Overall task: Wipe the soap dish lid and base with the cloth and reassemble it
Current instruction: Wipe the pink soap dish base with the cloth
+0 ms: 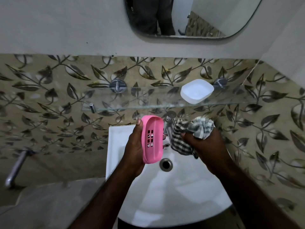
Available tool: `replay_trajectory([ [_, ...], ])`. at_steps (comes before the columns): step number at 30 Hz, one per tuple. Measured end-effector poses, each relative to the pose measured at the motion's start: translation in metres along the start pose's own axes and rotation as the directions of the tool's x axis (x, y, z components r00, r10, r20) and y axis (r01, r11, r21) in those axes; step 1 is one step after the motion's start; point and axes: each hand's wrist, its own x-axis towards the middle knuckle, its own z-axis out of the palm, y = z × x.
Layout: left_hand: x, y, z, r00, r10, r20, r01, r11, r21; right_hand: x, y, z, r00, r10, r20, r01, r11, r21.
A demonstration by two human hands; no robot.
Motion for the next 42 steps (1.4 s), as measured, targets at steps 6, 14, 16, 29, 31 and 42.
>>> replay_trajectory([
  [6, -0.001, -0.005, 0.010, 1.000, -0.007, -0.001, 0.007, 0.999, 0.040, -0.005, 0.006, 0.028, 0.781, -0.532, 0.327, 0.624, 0.634, -0.457],
  [14, -0.002, -0.004, 0.011, 0.997, 0.023, -0.073, -0.022, 1.000, 0.007, -0.031, 0.015, 0.047, 0.921, -0.219, 0.321, 0.388, 0.526, -0.757],
  [16, -0.003, -0.003, 0.009, 0.998, -0.007, -0.056, 0.007, 1.000, 0.004, -0.031, 0.010, 0.046, 0.969, 0.010, 0.247, 0.106, 0.886, -0.451],
  [29, 0.000, -0.006, 0.015, 0.981, -0.184, 0.060, 0.190, 0.977, -0.099, -0.009, -0.003, 0.057, 1.000, 0.016, 0.016, -0.014, 0.994, -0.104],
  [31, 0.000, -0.003, 0.016, 0.981, -0.188, 0.054, 0.194, 0.972, -0.132, -0.014, 0.002, 0.063, 0.982, -0.156, 0.106, 0.180, 0.940, -0.289],
  [42, 0.005, 0.009, 0.014, 0.994, -0.107, -0.019, 0.108, 0.994, 0.017, 0.008, 0.001, 0.047, 0.882, -0.379, 0.279, 0.422, 0.373, -0.826],
])
